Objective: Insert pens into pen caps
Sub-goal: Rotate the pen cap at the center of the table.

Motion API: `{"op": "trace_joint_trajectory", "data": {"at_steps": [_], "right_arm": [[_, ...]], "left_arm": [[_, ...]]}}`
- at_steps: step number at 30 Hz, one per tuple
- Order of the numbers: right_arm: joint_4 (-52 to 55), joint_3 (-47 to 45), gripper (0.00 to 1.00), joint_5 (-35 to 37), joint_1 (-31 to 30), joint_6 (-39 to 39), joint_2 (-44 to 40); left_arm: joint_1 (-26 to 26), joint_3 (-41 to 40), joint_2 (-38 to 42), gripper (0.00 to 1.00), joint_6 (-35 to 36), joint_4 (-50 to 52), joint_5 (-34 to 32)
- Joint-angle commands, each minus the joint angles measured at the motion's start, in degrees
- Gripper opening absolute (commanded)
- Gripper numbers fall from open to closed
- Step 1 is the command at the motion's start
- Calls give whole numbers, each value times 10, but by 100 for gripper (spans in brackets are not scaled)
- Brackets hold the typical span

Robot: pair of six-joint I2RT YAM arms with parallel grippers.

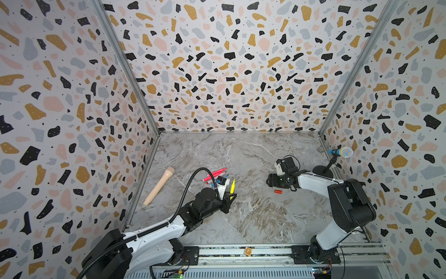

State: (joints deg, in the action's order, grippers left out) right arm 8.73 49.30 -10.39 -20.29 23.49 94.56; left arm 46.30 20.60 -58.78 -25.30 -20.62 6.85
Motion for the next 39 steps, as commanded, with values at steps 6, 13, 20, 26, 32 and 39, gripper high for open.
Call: {"op": "trace_joint_trajectory", "data": {"at_steps": [6,13,20,26,32,39], "right_arm": [[-5,9,70,-9,-22,8,-10],[24,11,71,33,-22,2,-35],[8,-15,71,19,-21,4,-47],[-9,-21,71,-9,-25,7,-39],[-14,-29,71,-19,-31,9,-35],[-14,-30,70,-23,-60,18,-32]], "left_arm": [[1,-7,14,0,4,-9,-10],[1,-10,27,0,4,1,-20],[2,-11,28,0,4,1,-21],[2,-13,32,0,2,3,-22],[1,-14,36,0,2,7,-25],[1,-13,37,0,2,6,-26]]}}
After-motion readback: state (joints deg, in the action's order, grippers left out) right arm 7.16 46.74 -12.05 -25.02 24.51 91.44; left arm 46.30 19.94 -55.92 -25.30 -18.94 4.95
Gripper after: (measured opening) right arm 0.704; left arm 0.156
